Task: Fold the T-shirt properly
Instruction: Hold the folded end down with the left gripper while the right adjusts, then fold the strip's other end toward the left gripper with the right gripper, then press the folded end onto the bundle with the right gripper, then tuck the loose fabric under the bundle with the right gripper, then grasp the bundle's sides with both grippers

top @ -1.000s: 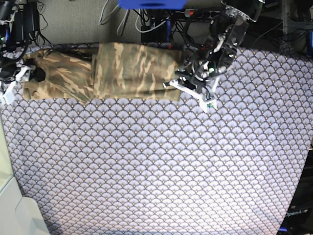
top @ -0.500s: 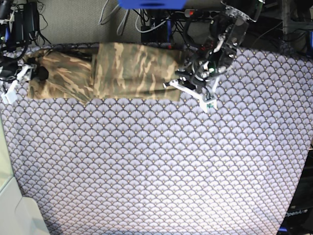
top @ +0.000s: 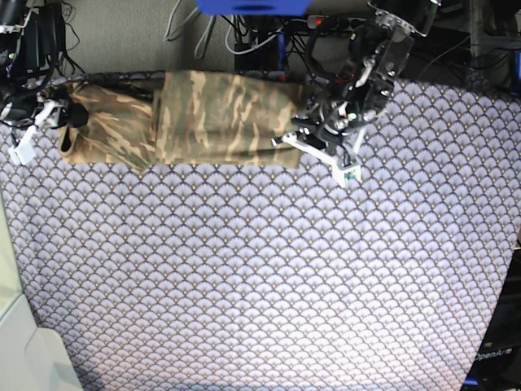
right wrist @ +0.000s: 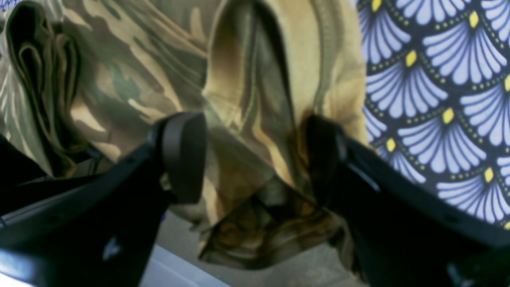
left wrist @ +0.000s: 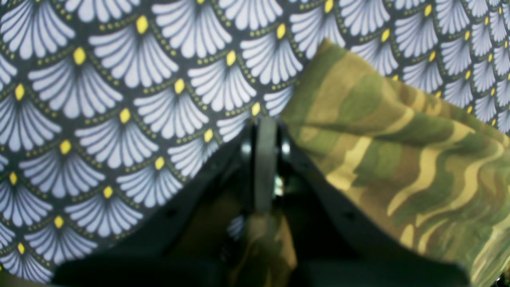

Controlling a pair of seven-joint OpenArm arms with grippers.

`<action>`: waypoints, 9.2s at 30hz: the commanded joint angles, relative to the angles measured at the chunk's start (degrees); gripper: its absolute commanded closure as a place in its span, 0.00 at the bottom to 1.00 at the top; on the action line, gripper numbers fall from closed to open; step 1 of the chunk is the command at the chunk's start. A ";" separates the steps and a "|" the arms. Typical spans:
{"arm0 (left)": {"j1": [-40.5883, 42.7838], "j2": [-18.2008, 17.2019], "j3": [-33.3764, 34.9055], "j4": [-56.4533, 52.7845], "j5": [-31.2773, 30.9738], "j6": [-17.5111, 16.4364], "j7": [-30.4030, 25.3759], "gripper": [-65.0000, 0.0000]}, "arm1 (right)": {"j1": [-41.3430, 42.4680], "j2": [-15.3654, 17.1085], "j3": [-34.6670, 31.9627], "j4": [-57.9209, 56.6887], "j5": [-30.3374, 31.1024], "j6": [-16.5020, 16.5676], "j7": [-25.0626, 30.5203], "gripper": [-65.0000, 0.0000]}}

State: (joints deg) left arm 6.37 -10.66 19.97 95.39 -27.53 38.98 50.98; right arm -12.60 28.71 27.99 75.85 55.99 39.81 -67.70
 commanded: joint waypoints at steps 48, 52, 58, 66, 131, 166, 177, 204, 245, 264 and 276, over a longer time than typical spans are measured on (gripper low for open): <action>0.79 -0.64 -0.14 0.30 0.23 1.02 1.72 0.98 | -3.09 -3.08 1.16 20.01 3.84 0.19 -3.55 1.00; 0.79 -0.64 -0.14 0.30 0.23 1.02 1.72 0.98 | -3.00 -5.37 2.30 24.23 3.84 0.19 -7.33 1.00; 0.79 -0.64 -0.14 0.30 0.23 1.02 1.81 0.98 | -3.09 -8.62 2.91 32.41 3.84 0.19 -11.73 1.00; 0.97 -0.64 -0.14 0.39 0.23 1.02 1.90 0.98 | -2.56 -15.57 2.47 36.37 3.84 0.19 -12.30 1.00; 5.36 -2.31 -9.46 9.62 0.58 1.02 9.11 0.98 | 8.34 -27.17 -35.33 24.85 3.57 0.19 -6.98 1.00; 15.04 -6.71 -20.80 14.63 0.23 1.02 8.40 0.98 | 12.03 -14.86 -31.46 36.72 3.93 0.19 -7.86 0.51; 15.21 -6.71 -20.89 14.72 0.50 1.02 8.40 0.98 | 5.44 -13.46 -29.35 36.37 3.66 0.19 -3.46 0.82; 16.79 -7.06 -21.07 15.07 0.58 1.02 9.02 0.98 | 17.57 -13.37 -45.35 1.46 3.57 0.19 12.54 0.82; 16.44 -6.97 -20.80 15.15 0.23 1.02 8.49 0.98 | 24.34 -15.57 -55.37 9.02 3.57 0.19 11.48 0.77; 21.63 -7.06 -20.63 20.17 -6.80 1.02 8.67 0.98 | 17.48 -2.03 -43.50 22.21 3.57 0.19 11.22 1.00; 22.42 -12.07 -4.19 19.73 -9.26 1.02 8.40 0.98 | 10.89 3.51 -29.09 20.01 1.55 0.19 11.31 1.00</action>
State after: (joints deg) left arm 29.12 -22.44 16.08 114.32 -36.27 39.88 59.77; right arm -2.59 31.09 -1.93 95.22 57.08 39.68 -57.45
